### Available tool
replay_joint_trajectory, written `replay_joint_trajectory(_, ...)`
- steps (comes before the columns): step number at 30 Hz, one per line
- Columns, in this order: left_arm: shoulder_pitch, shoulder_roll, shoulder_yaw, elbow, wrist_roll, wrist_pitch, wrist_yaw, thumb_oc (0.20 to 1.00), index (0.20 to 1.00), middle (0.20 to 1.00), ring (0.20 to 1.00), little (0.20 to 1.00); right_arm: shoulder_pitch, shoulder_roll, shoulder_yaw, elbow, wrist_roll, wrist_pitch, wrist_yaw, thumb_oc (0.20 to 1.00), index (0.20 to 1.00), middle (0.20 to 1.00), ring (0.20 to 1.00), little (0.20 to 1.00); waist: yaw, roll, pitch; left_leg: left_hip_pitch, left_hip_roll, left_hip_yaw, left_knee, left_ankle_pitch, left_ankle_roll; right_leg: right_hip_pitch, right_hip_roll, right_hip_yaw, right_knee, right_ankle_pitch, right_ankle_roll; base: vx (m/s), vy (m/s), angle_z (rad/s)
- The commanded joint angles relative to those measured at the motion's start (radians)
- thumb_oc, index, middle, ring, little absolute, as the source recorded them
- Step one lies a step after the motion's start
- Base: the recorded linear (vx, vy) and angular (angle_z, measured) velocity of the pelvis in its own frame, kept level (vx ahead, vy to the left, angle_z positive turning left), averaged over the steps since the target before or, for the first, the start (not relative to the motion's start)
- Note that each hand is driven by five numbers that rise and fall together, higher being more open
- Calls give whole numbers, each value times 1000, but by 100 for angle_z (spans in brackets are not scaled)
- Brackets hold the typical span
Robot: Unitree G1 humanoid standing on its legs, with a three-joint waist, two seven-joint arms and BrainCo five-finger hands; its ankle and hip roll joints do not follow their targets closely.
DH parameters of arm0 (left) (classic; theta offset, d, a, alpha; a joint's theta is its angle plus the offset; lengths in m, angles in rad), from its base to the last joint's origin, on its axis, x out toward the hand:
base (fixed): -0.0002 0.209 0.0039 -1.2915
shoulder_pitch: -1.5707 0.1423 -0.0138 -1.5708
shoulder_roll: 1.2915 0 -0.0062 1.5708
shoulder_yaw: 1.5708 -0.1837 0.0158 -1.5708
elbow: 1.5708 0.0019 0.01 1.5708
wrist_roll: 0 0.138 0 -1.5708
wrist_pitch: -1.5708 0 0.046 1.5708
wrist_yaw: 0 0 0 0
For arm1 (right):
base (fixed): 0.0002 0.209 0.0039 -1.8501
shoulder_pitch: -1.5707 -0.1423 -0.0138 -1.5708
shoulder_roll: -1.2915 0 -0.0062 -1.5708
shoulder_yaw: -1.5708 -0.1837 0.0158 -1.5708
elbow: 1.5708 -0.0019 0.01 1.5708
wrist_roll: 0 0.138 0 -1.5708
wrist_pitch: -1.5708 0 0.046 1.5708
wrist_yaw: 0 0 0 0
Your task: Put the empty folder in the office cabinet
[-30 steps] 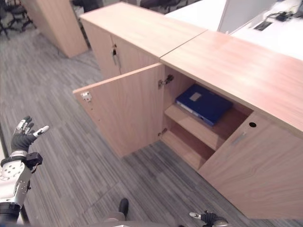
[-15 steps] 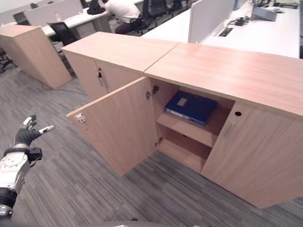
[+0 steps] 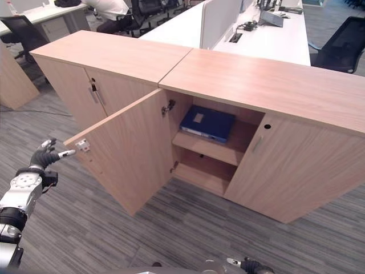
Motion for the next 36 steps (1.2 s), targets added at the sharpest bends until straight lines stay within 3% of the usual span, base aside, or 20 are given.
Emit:
replay_joint_trajectory(1, -51, 67, 58, 30, 82, -26, -1, 1000, 1000, 1000, 1000, 1000, -32, -22, 34, 65, 34, -12, -4, 1000, 1000, 1000, 1000, 1000, 21, -2, -39, 5, -25, -92, 2, -87, -1, 91, 77, 26, -145, -5, 24, 102, -149, -40)
replay_joint_trajectory(6, -92, 99, 17, 151, 153, -15, -20, 1000, 1000, 1000, 1000, 1000, -24, -39, 47, 72, 36, -20, 5, 1000, 1000, 1000, 1000, 1000, 19, -12, -68, 17, 1, -75, 2, -89, -15, 138, 109, 27, -231, 13, 25, 83, -79, -25)
replay_joint_trajectory(11, -165, 79, -46, 256, 191, -5, -33, 1000, 1000, 1000, 1000, 1000, -25, -49, 63, 71, 39, -27, 11, 1000, 1000, 1000, 1000, 1000, 5, -21, -81, 16, 9, -52, 2, -75, -18, 148, 113, 28, -258, 32, 22, 27, -29, -9)
replay_joint_trajectory(22, -276, -20, -118, 242, 181, -26, 5, 1000, 1000, 1000, 1000, 1000, -7, -30, 98, 39, 53, -49, 6, 1000, 1000, 1000, 1000, 1000, -14, -41, -90, 20, 18, -43, 2, -83, -21, 152, 115, 47, -258, 27, 25, -10, 4, -4)
replay_joint_trajectory(29, -271, -195, -166, 104, 132, -52, 14, 1000, 1000, 1000, 1000, 1000, -10, -1, 107, 42, 55, -55, -8, 1000, 1000, 1000, 1000, 1000, -26, -55, -96, 5, 17, -55, 2, -80, -19, 139, 112, 54, -258, 29, 25, -40, 9, 8)
replay_joint_trajectory(32, -257, -306, -214, 21, 160, -54, 28, 1000, 1000, 1000, 1000, 1000, -22, 18, 108, 47, 64, -57, -18, 1000, 1000, 1000, 1000, 1000, -28, -61, -94, -2, 14, -65, 2, -77, -17, 136, 110, 54, -258, 33, 23, -50, 10, 23)
replay_joint_trajectory(34, -134, -467, -275, -146, 120, -73, -9, 1000, 1000, 1000, 1000, 1000, -50, 48, 108, 55, 72, -58, -39, 1000, 1000, 1000, 1000, 1000, -25, -67, -86, -11, 11, -76, 2, -76, -11, 131, 105, 51, -258, 37, 22, -75, 18, 23)
replay_joint_trajectory(36, -104, -498, -296, -169, 101, -74, -29, 1000, 1000, 1000, 1000, 1000, -58, 56, 106, 61, 74, -58, -41, 1000, 1000, 1000, 1000, 1000, -24, -67, -88, -17, 9, -78, 2, -75, -9, 125, 103, 50, -258, 39, 21, -25, 12, 5)
